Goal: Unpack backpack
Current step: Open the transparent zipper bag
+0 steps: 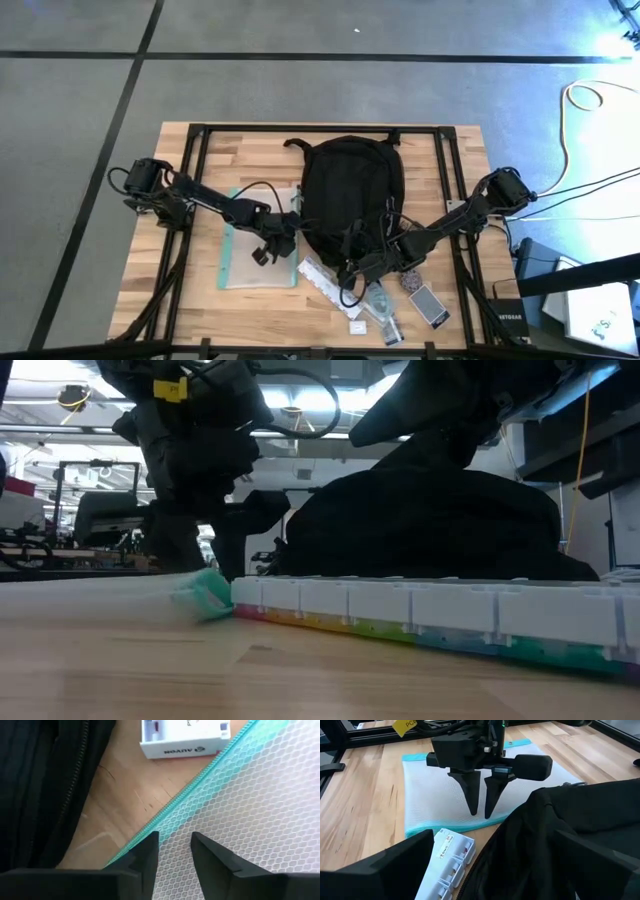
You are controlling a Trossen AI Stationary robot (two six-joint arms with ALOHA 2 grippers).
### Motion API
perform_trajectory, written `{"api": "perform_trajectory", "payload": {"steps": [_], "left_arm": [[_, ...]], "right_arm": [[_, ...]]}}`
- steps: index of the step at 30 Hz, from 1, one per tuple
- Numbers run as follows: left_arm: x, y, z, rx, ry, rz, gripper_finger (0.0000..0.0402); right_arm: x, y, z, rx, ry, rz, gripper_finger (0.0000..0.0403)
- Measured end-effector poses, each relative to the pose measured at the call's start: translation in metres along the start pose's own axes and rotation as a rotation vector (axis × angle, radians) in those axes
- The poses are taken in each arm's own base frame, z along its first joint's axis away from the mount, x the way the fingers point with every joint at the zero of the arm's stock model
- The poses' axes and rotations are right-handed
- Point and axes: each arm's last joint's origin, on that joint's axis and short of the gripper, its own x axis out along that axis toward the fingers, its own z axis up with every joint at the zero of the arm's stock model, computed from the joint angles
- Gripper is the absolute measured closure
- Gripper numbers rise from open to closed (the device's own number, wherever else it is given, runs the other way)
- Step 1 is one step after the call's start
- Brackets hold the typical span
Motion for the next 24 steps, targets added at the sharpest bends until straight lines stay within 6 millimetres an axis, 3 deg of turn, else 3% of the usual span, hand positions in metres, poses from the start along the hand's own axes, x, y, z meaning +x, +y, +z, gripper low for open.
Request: {"api": "perform_trajectory", "payload": {"steps": [7,18,24], "left_arm": [[-0.004,-0.002,0.004,0.045,0.034,0.081,0.0309],[-0.012,0.004,0.008,0.037,0.001,0.144,0.0194],[-0.012,0.017,-0.005,0.002,-0.013,0.089,0.0181]], "right_arm": [[0.000,0.000,0.000,0.001,-0.001,0.000,0.0013],[0.000,0.000,0.000,0.002,-0.002,0.001,0.0013],[0.000,0.000,0.000,0.003,-0.003,0.001,0.0013]]}}
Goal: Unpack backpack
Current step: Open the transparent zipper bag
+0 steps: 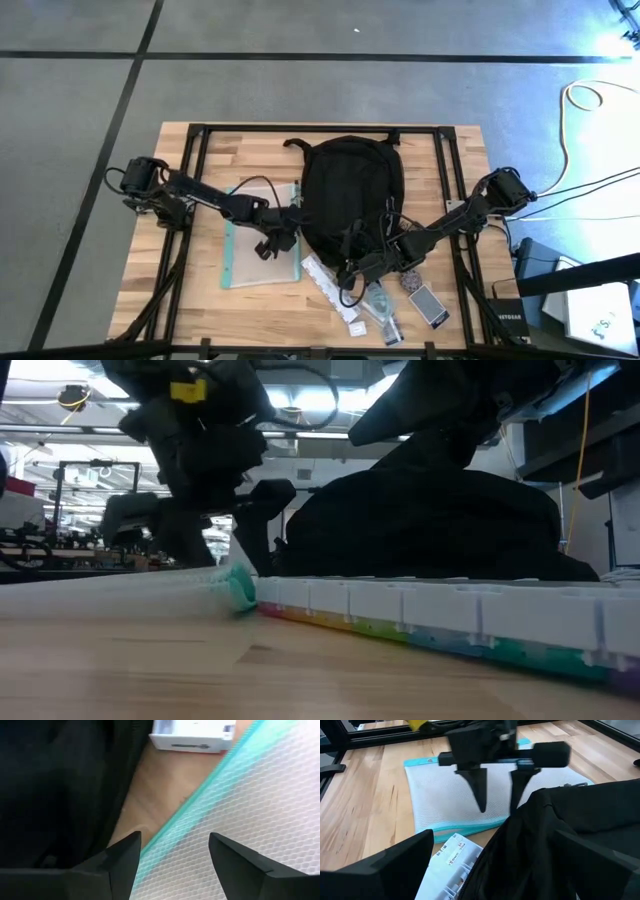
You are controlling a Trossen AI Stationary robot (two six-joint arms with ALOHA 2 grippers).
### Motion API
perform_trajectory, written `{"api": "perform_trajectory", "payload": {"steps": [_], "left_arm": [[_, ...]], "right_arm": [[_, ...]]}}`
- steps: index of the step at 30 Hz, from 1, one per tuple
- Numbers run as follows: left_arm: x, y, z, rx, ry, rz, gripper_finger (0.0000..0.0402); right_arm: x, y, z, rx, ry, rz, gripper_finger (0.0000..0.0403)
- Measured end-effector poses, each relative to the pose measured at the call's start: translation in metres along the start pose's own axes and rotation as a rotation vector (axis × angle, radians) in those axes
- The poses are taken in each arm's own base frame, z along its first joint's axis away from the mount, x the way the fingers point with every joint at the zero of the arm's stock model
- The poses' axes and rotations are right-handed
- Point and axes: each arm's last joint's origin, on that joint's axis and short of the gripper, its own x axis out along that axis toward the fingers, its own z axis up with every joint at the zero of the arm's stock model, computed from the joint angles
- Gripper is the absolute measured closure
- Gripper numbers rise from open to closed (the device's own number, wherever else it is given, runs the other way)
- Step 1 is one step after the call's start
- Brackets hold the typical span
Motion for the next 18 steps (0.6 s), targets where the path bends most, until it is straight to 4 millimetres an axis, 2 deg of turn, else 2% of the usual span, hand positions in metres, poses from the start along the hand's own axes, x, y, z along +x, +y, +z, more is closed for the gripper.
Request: {"api": "perform_trajectory", "payload": {"steps": [6,12,15,18], "left_arm": [[-0.009,0.025,-0.003,-0.095,-0.004,-0.047,0.0180],[-0.014,0.034,-0.005,-0.090,-0.022,-0.114,0.0180],[-0.007,0.034,-0.011,-0.081,0.000,-0.146,0.0180],[0.008,0.030,-0.018,-0.054,0.045,-0.183,0.0180]], "right_arm": [[0.000,0.000,0.000,0.001,-0.002,-0.001,0.0013],[0.001,-0.002,0.001,0.005,-0.002,-0.006,0.0013],[0.001,-0.002,0.001,0.004,-0.002,-0.006,0.0013],[0.001,-0.002,0.001,0.004,-0.002,-0.006,0.0013]]}}
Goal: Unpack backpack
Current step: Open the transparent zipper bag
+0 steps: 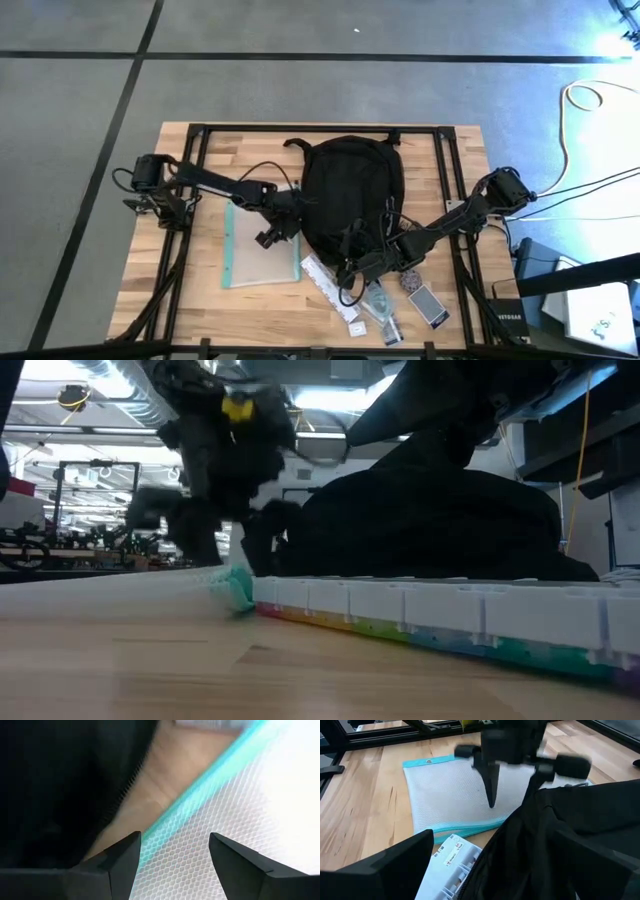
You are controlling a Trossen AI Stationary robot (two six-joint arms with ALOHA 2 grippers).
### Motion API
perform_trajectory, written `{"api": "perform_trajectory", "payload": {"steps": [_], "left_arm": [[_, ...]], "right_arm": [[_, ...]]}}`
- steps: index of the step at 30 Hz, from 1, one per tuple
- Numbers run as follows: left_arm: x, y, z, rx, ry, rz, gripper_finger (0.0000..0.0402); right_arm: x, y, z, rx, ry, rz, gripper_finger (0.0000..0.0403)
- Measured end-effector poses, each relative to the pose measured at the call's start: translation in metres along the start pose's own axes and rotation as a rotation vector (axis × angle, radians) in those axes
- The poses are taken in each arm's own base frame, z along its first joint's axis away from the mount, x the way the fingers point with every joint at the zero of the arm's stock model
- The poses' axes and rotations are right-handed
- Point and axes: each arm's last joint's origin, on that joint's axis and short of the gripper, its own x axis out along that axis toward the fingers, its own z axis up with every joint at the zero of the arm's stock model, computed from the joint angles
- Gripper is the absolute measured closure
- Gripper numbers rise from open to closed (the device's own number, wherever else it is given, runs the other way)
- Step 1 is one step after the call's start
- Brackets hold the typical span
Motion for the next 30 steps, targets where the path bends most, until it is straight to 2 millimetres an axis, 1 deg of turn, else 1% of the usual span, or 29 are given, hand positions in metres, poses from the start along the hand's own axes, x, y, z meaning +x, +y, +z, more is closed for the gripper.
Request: {"api": "perform_trajectory", "payload": {"steps": [4,10,13,15,18,26,28,30], "left_arm": [[0.014,0.004,0.002,0.013,0.025,0.007,0.0180],[0.009,0.014,0.014,0.006,0.006,0.040,0.0180],[0.007,0.014,0.014,0.012,0.030,0.036,0.0181],[0.007,0.013,0.012,0.007,0.054,0.028,0.0191],[0.006,0.010,0.010,-0.003,0.083,0.002,0.0227],[0.006,0.007,0.006,-0.026,0.114,-0.032,0.0379],[0.005,0.007,0.006,-0.027,0.114,-0.032,0.0395],[0.005,0.006,0.007,-0.024,0.114,-0.031,0.0395]], "right_arm": [[0.000,0.000,0.000,0.000,0.001,0.000,0.0013],[0.000,0.000,0.000,-0.003,0.005,-0.002,0.0013],[0.000,0.000,-0.001,-0.004,0.005,-0.002,0.0013],[0.000,0.000,0.000,-0.004,0.005,-0.001,0.0013],[0.000,0.000,0.000,-0.004,0.005,-0.001,0.0013],[0.000,0.000,-0.001,-0.004,0.005,-0.001,0.0013],[0.000,0.000,-0.001,-0.003,0.005,-0.001,0.0013],[0.000,0.000,-0.001,-0.003,0.005,-0.001,0.0013]]}}
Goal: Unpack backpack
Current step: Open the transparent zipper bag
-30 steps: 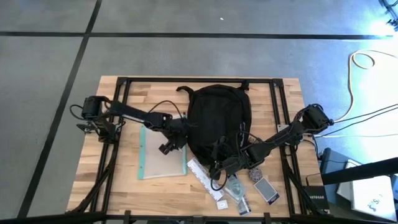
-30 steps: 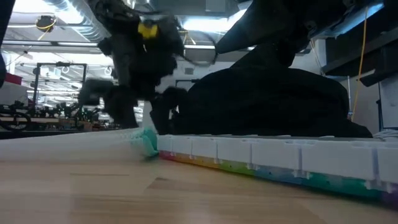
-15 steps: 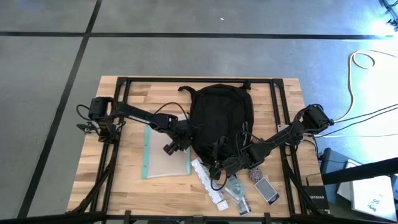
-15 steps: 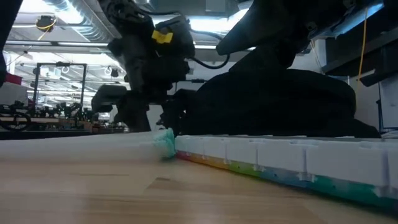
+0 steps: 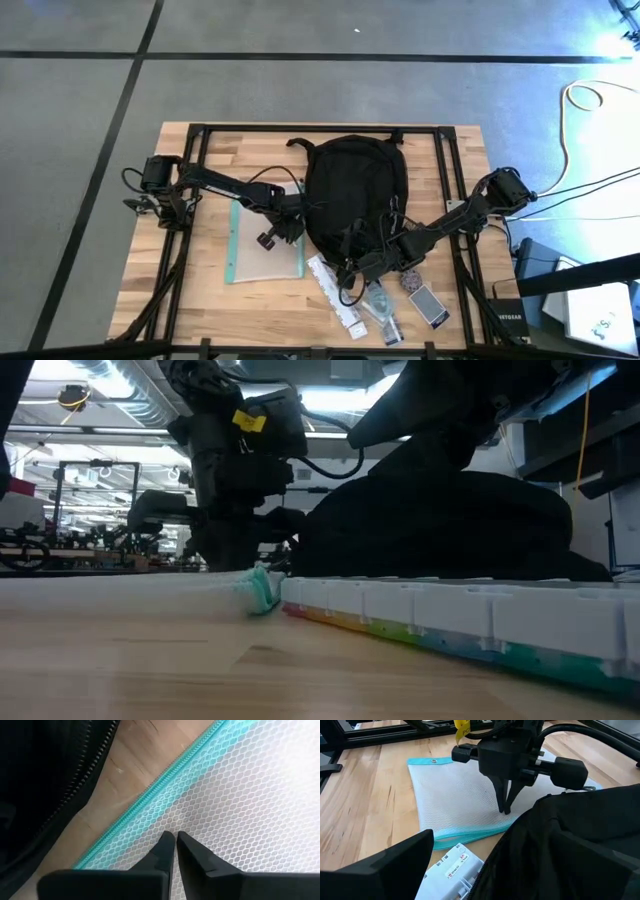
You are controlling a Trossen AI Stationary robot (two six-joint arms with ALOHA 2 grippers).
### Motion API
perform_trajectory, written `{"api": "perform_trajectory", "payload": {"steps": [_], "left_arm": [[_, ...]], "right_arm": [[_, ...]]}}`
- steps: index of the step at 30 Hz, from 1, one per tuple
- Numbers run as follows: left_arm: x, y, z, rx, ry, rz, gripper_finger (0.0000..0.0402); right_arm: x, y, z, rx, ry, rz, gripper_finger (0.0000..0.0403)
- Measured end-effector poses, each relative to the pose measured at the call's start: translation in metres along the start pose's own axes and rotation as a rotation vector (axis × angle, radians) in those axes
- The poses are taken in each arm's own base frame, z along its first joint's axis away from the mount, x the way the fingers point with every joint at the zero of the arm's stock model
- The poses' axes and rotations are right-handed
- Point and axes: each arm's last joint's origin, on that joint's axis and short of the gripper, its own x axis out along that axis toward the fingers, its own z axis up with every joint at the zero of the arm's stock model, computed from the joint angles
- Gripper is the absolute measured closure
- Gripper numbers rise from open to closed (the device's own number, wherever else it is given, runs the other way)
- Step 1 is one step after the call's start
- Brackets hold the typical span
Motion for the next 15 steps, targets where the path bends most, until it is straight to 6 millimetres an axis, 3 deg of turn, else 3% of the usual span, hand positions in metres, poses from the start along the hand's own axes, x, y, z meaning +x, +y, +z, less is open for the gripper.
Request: {"api": "perform_trajectory", "payload": {"steps": [7,15], "left_arm": [[-0.010,-0.004,0.007,-0.016,-0.020,0.010,0.0384],[-0.012,0.006,0.016,0.093,-0.005,0.222,0.0301]], "right_arm": [[0.000,0.000,0.000,0.001,-0.001,0.001,0.0013],[0.000,0.000,0.000,0.004,-0.001,0.001,0.0013]]}}
